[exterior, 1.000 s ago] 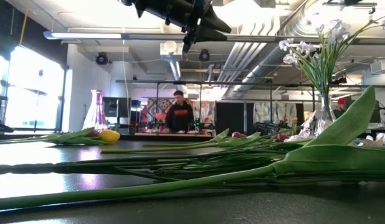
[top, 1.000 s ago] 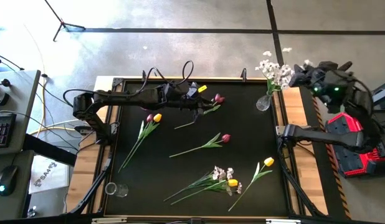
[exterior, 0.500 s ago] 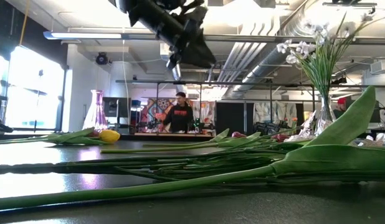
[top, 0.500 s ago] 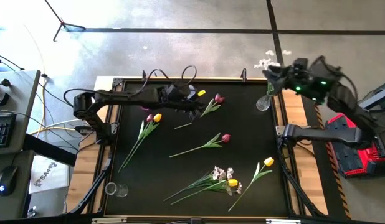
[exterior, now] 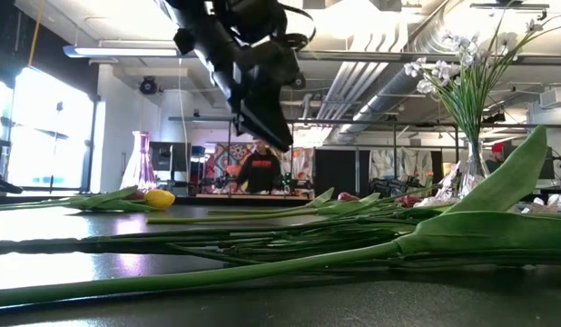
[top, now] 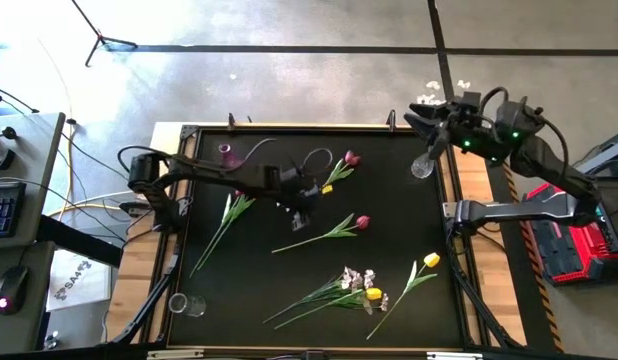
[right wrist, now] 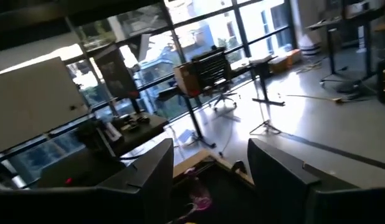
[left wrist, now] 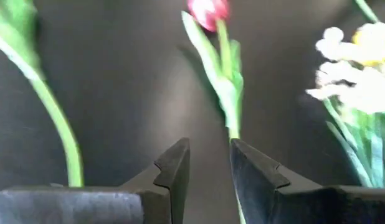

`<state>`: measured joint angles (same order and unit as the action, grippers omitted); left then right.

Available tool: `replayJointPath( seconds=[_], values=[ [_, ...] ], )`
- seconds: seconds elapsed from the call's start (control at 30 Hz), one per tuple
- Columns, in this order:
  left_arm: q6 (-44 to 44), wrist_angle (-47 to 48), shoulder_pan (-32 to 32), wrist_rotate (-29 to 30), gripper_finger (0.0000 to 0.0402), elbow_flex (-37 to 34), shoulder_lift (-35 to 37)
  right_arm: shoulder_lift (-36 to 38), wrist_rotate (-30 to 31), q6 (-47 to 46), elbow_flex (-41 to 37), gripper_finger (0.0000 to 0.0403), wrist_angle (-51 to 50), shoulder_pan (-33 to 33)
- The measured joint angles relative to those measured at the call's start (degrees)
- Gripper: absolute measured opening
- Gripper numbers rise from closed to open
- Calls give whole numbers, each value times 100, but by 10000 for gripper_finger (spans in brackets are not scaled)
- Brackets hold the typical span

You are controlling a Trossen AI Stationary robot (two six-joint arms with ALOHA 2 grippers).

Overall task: Sort flowers into vase by color
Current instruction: Put the white flower into the top right transparent vase

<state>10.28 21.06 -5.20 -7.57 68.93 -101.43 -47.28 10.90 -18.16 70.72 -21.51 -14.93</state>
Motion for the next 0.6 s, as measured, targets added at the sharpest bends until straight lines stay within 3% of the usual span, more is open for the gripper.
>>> replayJointPath(
  seconds=[0.1, 0.3, 0.6],
  values=[
    [83, -225, 226, -366, 105, 0, -8, 1, -1, -101, 2, 193, -154, 183],
    [-147, -381, 938, -551, 105, 2, -151, -56, 0, -254, 1, 193, -419, 434],
    [1175, -836, 1850, -525, 105, 4, -651, -363, 2, -9, 2, 193, -727, 581]
  ],
)
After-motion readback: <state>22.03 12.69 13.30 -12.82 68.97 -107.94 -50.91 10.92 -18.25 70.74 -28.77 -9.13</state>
